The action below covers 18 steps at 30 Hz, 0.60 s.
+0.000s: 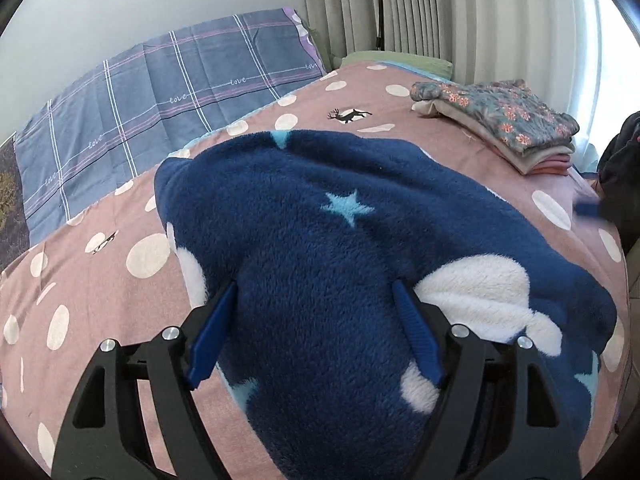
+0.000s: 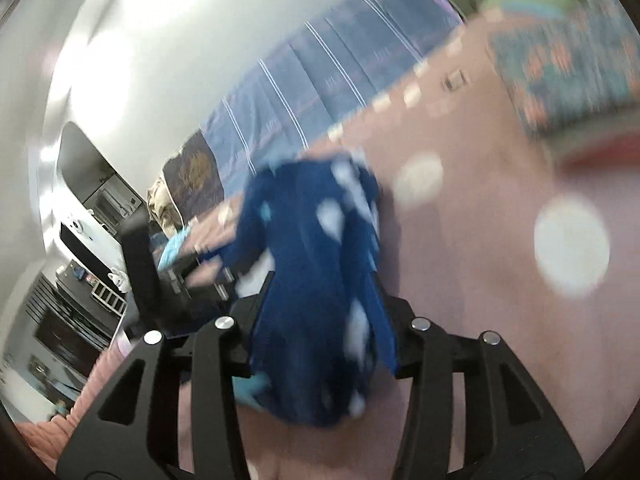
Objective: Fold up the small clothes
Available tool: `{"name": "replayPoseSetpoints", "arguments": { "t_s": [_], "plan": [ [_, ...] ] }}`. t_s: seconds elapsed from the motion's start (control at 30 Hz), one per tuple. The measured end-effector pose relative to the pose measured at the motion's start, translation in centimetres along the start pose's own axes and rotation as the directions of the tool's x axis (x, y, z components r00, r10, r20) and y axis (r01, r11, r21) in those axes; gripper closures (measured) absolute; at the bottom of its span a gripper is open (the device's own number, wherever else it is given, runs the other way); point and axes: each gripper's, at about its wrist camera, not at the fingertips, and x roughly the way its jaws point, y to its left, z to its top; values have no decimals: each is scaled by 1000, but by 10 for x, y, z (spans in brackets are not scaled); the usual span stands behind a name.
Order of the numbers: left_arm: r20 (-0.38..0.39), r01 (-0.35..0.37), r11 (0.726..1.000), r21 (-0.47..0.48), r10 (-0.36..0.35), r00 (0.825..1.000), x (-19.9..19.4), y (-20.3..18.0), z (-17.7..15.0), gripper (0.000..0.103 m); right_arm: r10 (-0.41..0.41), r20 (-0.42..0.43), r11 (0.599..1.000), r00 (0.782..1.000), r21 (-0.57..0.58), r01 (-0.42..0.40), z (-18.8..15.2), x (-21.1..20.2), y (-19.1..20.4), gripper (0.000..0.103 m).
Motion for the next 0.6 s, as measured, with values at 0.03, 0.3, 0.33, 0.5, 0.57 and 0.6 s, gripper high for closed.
{"name": "replayPoseSetpoints", "arguments": {
  "t_s": [0.03, 0.3, 0.33, 0.5, 0.57, 0.6],
  "plan": [
    [2, -1, 1000, -2, 1, 1000, -1, -1, -1, 25, -2, 16, 999, 1000, -38, 2, 7, 3, 9, 62],
    [22, 5, 1000, -27, -4, 1000, -3, 2, -5, 25, -26, -42, 994, 999, -112, 21, 86, 107, 40, 72],
    [26, 9, 999, -30, -8, 1000, -4, 4, -5, 25, -64, -70, 993, 995, -107, 57, 86, 126, 35, 72],
    [50, 51, 999, -17, -51, 997, -8, 11, -1, 22, -124, -234, 992, 964, -23, 122, 59, 198, -12, 79],
    [83, 48, 999, -22, -46, 995, -18, 16, 11, 33, -194, -212, 978, 958, -121, 171, 59, 194, 1, 78],
    [108, 30, 999, -26, -28, 994, -23, 20, 19, 40, -236, -198, 962, 951, -187, 200, 56, 197, 9, 78]
  ]
}}
